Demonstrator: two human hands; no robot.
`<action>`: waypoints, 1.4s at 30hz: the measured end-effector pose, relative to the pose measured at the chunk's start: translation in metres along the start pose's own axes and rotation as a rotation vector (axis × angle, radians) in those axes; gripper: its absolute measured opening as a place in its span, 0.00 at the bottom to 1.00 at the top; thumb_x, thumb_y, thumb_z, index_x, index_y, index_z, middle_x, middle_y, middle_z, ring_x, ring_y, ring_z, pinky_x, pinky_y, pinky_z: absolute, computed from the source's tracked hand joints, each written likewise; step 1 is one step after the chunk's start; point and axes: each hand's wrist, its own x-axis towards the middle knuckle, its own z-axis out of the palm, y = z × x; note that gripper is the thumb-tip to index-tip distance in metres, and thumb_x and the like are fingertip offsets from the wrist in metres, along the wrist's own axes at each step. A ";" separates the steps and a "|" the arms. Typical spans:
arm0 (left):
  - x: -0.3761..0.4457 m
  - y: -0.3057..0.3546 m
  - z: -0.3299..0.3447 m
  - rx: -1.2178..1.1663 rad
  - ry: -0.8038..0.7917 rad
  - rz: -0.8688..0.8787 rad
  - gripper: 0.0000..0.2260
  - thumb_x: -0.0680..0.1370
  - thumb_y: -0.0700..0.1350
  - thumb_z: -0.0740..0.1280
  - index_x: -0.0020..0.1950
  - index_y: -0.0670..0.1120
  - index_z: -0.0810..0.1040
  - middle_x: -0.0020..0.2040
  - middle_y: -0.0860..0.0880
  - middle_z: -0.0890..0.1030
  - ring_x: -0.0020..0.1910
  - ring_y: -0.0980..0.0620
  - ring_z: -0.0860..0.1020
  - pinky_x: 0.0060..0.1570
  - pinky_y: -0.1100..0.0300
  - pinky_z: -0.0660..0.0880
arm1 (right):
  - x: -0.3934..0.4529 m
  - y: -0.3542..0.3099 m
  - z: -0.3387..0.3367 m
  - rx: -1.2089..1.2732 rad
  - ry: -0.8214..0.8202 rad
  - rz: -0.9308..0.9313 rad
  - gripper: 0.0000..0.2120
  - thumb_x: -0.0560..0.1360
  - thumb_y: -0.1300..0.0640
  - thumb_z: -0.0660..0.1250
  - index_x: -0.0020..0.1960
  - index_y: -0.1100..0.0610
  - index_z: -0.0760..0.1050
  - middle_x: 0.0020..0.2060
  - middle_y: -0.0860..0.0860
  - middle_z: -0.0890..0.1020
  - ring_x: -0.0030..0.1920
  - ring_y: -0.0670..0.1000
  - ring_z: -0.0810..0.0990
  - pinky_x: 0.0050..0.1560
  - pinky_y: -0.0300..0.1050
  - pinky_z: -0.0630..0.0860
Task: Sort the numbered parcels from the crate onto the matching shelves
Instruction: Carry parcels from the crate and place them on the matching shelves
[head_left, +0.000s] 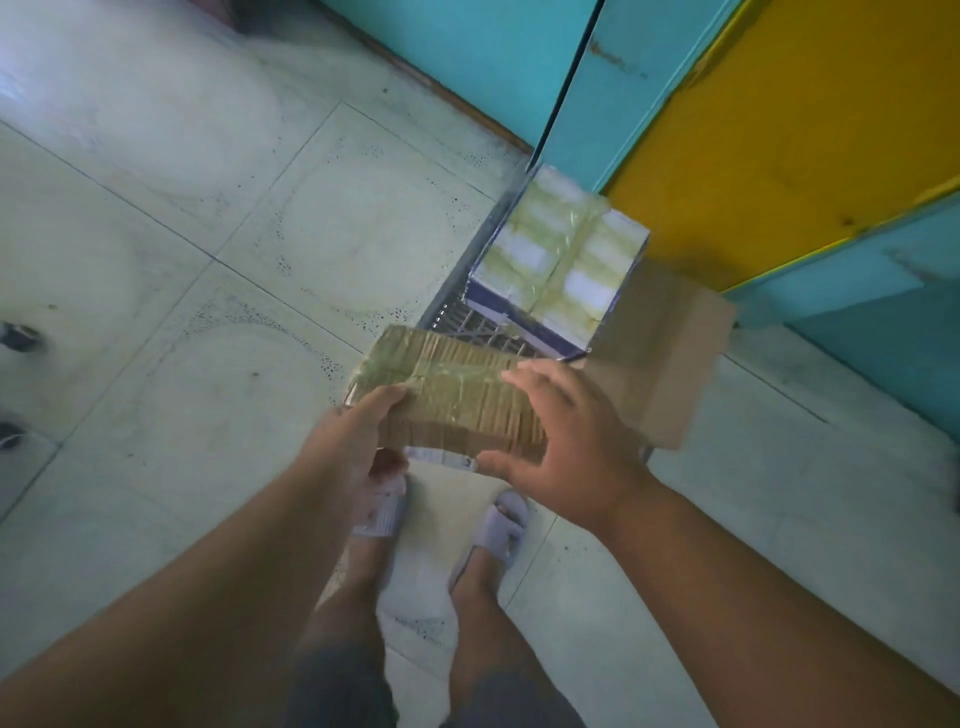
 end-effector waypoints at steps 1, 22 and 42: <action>-0.027 0.012 -0.007 -0.008 -0.028 -0.016 0.13 0.73 0.50 0.74 0.49 0.45 0.75 0.37 0.43 0.77 0.33 0.46 0.74 0.41 0.53 0.73 | -0.009 -0.014 -0.022 0.001 0.014 -0.026 0.39 0.68 0.35 0.73 0.71 0.54 0.71 0.69 0.55 0.74 0.69 0.53 0.68 0.69 0.50 0.66; -0.293 0.175 -0.090 0.337 -0.779 0.418 0.36 0.62 0.69 0.75 0.65 0.54 0.75 0.63 0.46 0.80 0.61 0.41 0.79 0.60 0.43 0.75 | -0.100 -0.223 -0.320 0.567 0.452 0.271 0.19 0.66 0.65 0.79 0.51 0.48 0.80 0.44 0.50 0.85 0.44 0.50 0.85 0.41 0.47 0.82; -0.365 0.165 0.003 0.077 -0.931 0.568 0.22 0.76 0.39 0.71 0.68 0.48 0.71 0.52 0.40 0.85 0.53 0.40 0.83 0.60 0.40 0.77 | -0.184 -0.200 -0.289 1.315 0.666 0.468 0.22 0.64 0.54 0.77 0.55 0.59 0.76 0.46 0.58 0.84 0.43 0.55 0.84 0.44 0.54 0.82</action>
